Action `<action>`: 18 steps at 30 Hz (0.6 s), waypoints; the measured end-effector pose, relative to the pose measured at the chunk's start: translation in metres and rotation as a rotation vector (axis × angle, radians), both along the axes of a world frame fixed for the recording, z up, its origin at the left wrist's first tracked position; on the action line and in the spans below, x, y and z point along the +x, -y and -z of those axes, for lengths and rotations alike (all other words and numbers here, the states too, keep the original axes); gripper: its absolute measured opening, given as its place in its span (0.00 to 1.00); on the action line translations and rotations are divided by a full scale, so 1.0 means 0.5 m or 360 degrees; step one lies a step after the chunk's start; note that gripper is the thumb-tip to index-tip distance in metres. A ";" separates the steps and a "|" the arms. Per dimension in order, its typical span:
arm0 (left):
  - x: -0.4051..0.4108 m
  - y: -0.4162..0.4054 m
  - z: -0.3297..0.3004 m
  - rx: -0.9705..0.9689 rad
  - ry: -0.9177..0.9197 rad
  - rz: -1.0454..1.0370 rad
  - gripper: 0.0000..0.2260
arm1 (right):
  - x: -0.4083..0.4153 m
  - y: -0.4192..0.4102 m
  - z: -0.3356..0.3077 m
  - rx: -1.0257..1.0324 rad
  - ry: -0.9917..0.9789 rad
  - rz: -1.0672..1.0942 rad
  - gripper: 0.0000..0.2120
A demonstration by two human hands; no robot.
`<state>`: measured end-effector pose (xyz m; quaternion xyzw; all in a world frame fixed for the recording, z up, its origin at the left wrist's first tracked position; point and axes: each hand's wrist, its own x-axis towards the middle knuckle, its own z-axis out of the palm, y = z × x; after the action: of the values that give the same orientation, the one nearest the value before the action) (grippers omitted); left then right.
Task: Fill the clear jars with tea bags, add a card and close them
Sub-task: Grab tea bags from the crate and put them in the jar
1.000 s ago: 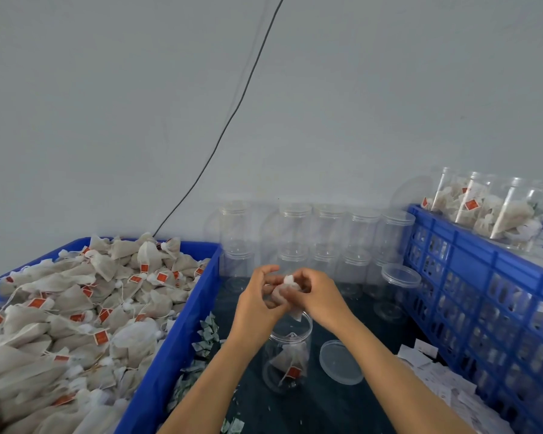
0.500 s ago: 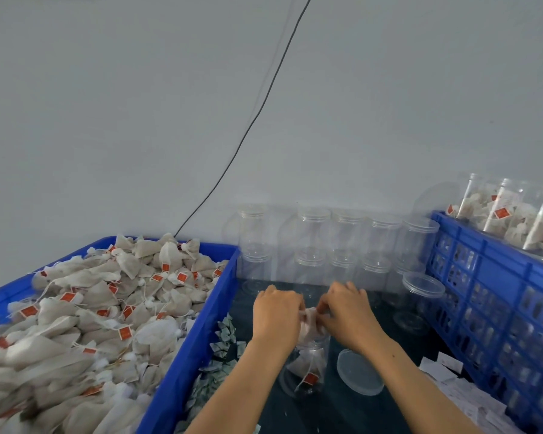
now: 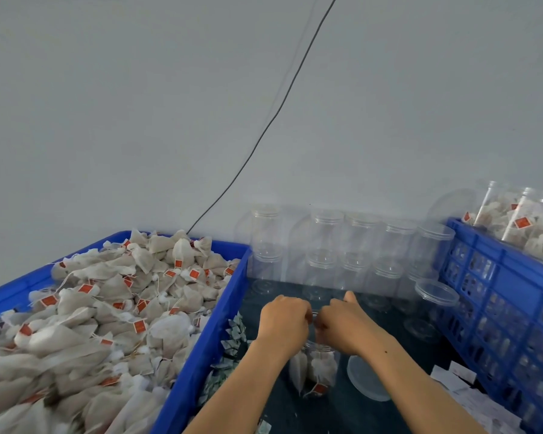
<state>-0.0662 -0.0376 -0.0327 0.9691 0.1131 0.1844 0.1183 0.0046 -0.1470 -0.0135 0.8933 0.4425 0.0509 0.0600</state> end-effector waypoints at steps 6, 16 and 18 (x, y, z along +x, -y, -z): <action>-0.004 -0.034 -0.026 -0.0193 0.0230 -0.0174 0.11 | -0.013 -0.030 -0.030 0.0864 -0.0408 0.0081 0.13; -0.076 -0.230 -0.043 -0.0462 0.0384 -0.0786 0.10 | -0.068 -0.264 -0.052 0.1778 -0.2128 0.0217 0.15; -0.099 -0.283 -0.018 -0.0491 0.0297 -0.0864 0.09 | -0.072 -0.320 -0.037 0.1640 -0.1995 0.0188 0.14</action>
<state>-0.1157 0.1040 -0.0235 0.8531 0.3828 0.2779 0.2201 -0.0315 0.0131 0.0053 0.6931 0.2670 -0.2647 -0.6151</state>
